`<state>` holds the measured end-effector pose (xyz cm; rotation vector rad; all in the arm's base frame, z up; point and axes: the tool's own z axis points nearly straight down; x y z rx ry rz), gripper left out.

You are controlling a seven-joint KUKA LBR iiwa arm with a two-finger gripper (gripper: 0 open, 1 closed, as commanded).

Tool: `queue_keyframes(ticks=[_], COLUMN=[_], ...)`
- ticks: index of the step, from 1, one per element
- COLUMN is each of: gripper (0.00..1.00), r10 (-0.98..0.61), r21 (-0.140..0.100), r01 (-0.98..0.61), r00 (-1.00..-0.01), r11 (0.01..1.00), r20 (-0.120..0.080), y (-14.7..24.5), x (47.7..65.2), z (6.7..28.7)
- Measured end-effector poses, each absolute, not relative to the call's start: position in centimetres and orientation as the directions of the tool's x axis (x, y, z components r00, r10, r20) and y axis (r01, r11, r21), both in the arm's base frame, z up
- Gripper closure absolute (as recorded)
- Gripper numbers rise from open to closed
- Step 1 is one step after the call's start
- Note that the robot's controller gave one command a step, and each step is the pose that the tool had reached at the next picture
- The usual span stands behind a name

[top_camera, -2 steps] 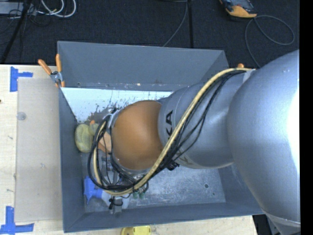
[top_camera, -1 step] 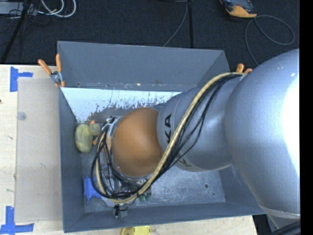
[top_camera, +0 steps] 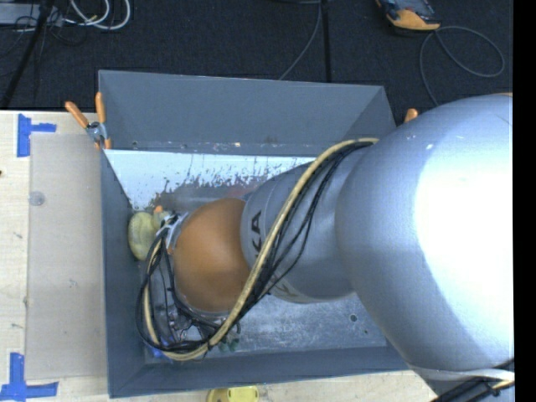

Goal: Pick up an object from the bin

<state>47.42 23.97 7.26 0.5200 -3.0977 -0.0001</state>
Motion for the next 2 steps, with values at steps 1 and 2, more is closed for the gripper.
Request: queue_keyframes(ticks=[1,2], gripper=[1.0,1.0], r10=[-0.326,-0.3], r21=[0.0,0.0], r01=[-0.326,-0.3], r00=[-0.945,-0.954], r11=[0.945,0.954], r20=[0.0,0.001], y=[24.0,24.0], x=[47.4,48.6], z=[7.3,20.6])
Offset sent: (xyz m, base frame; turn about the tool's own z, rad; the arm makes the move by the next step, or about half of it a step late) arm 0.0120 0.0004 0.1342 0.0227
